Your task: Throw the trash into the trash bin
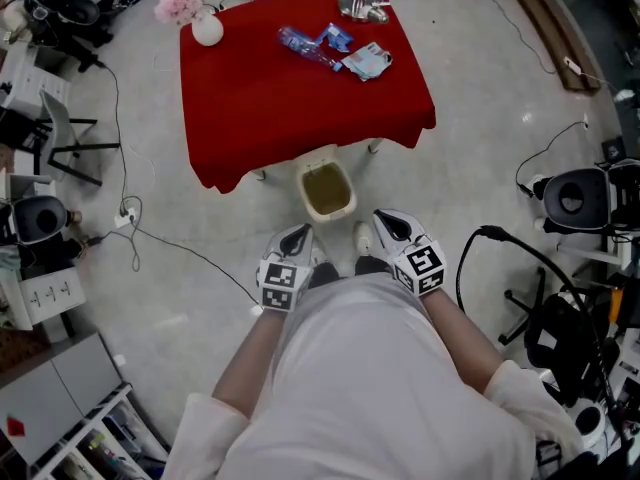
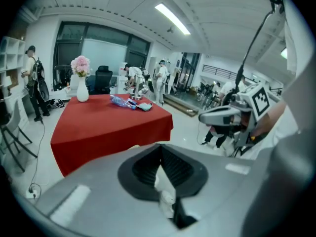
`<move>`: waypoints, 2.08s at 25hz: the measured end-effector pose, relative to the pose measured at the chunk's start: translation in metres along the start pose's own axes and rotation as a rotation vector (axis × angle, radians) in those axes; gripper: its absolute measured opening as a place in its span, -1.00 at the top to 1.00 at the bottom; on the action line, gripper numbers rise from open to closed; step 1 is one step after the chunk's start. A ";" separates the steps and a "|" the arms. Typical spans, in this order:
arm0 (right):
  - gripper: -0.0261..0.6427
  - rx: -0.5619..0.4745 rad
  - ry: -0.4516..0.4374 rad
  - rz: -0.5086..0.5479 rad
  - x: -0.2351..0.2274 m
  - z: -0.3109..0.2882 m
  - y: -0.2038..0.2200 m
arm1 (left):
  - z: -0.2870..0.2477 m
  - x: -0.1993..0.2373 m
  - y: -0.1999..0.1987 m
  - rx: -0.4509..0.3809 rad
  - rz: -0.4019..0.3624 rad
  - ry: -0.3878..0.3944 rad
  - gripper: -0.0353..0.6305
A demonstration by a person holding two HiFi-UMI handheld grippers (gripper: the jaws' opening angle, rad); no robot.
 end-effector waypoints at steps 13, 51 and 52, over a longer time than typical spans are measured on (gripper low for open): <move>0.81 -0.006 -0.007 0.009 0.004 -0.027 -0.016 | 0.007 0.028 -0.004 -0.010 0.011 -0.001 0.88; 0.61 0.322 -0.119 0.292 -0.280 -0.268 -0.122 | -0.132 0.037 -0.065 0.009 0.312 -0.353 0.88; 0.60 0.336 -0.119 0.299 -0.282 -0.279 -0.123 | -0.133 0.039 -0.066 0.010 0.320 -0.363 0.88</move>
Point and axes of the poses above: the fingertips, and each gripper's own axes: z backward along the fingers, x to its left, y out of its underside, the point moved 10 cm from there along z, backward along the fingers, and after that the axes turned 6 degrees about -z, right-handed, at the moved point
